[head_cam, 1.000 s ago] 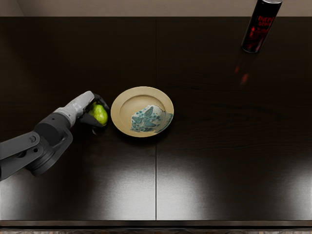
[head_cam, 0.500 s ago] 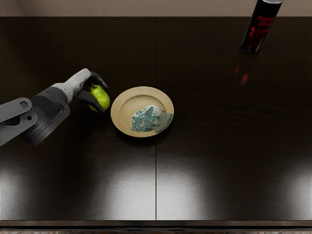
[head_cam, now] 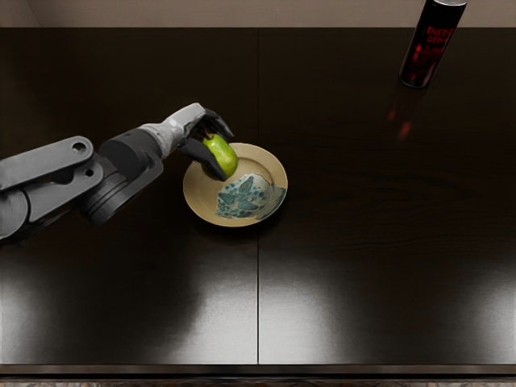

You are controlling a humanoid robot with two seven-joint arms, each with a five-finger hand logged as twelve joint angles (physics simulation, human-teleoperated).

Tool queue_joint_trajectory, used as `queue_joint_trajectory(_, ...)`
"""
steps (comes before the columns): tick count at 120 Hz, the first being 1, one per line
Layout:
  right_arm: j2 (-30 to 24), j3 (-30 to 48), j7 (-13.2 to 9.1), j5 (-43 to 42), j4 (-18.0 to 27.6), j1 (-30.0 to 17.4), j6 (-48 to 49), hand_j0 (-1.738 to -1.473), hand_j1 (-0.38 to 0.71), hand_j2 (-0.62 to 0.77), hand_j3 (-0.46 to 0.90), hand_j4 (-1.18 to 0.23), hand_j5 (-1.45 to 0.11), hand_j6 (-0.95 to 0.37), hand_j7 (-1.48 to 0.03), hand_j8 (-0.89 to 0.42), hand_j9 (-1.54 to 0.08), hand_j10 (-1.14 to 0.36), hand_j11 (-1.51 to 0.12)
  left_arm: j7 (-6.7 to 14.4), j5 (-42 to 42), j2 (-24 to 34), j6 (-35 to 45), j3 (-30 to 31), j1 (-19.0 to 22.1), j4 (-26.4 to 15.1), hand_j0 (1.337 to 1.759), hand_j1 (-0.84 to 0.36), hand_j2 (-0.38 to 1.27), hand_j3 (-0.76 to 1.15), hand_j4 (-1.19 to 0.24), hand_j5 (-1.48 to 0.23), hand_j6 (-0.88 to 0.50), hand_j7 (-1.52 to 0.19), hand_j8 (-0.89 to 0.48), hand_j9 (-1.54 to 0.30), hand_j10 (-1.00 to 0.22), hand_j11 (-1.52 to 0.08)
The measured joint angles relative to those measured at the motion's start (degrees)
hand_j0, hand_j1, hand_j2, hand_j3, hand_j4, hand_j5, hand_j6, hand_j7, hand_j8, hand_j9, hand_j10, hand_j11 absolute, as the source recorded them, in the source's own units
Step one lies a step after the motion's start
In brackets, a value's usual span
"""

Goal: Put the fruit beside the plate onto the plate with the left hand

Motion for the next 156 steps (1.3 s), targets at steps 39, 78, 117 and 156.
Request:
queue_joint_trajectory(39, 0.00, 0.00, 0.00, -0.01, 0.00, 0.00, 0.00, -1.658, -0.35, 0.00, 0.00, 0.00, 0.00, 0.00, 0.00, 0.00, 0.00, 0.00, 0.00, -0.01, -0.18, -2.34, 0.03, 1.22, -2.55, 0.01, 1.658, 0.01, 0.33, 0.00, -0.33, -0.45, -0.27, -0.44, -0.23, -0.44, -0.32, -0.44)
queue_joint_trajectory(78, 0.00, 0.00, 0.00, -0.01, 0.00, 0.00, 0.00, -1.658, -0.35, 0.00, 0.00, 0.00, 0.00, 0.00, 0.00, 0.00, 0.00, 0.00, 0.00, -0.02, -32.35, 15.05, -32.92, -10.32, -3.09, 3.49, 1.658, 0.25, 0.07, 0.00, -0.09, -0.12, -0.08, -0.12, -0.07, -0.12, -0.09, -0.12)
queue_joint_trajectory(117, 0.00, 0.00, 0.00, 0.00, 0.00, 0.03, 0.00, -1.658, -0.35, 0.00, 0.00, 0.00, 0.00, 0.00, 0.00, 0.00, 0.00, 0.00, 0.00, -0.02, -57.62, 32.42, -51.40, -15.24, 6.56, 10.51, 1.658, 0.31, 0.02, 0.00, -0.04, -0.05, -0.04, -0.05, -0.03, -0.05, -0.04, -0.05)
queue_joint_trajectory(156, 0.00, 0.00, 0.00, 0.00, 0.00, 0.08, 0.00, -1.658, -0.35, 0.00, 0.00, 0.00, 0.00, 0.00, 0.00, 0.00, 0.00, 0.00, 0.00, -0.02, -62.59, 37.21, -52.24, -15.27, 8.00, 14.53, 1.658, 0.32, 0.01, 0.00, -0.02, -0.03, -0.02, -0.03, -0.02, -0.03, -0.03, -0.03)
